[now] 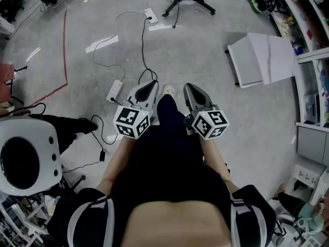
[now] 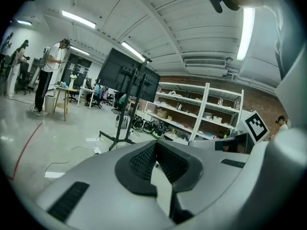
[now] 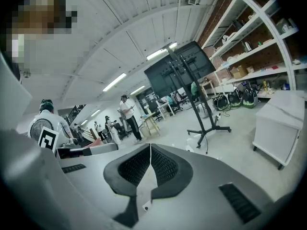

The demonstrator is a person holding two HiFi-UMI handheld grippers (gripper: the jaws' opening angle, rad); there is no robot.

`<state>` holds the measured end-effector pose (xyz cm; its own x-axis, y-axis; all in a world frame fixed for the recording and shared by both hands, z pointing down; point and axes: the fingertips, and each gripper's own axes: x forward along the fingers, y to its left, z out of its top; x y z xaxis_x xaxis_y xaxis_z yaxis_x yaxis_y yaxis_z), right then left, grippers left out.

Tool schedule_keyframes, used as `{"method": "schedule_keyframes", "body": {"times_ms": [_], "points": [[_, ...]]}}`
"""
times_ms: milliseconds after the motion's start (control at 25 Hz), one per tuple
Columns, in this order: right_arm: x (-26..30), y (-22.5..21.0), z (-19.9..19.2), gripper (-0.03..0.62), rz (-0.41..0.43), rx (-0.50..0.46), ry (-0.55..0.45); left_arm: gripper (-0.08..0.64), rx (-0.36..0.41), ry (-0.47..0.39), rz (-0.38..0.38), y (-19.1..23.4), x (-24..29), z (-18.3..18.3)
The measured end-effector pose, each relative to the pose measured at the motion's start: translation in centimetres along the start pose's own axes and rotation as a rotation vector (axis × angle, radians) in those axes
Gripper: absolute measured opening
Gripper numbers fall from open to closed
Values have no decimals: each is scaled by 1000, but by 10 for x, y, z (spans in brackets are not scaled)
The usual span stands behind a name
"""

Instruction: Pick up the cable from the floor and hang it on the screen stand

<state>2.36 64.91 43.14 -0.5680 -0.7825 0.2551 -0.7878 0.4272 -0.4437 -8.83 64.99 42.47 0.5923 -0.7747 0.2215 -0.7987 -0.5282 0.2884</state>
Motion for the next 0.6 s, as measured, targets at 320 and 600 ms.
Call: {"method": "schedule_keyframes", "body": {"times_ms": [320,600], "points": [[65,-41,43,25,-10,23,11,8,3,15,21,46,64,33],[113,-84,89,25,-34,1,-17,8,19,-3,45,80,123,68]]}}
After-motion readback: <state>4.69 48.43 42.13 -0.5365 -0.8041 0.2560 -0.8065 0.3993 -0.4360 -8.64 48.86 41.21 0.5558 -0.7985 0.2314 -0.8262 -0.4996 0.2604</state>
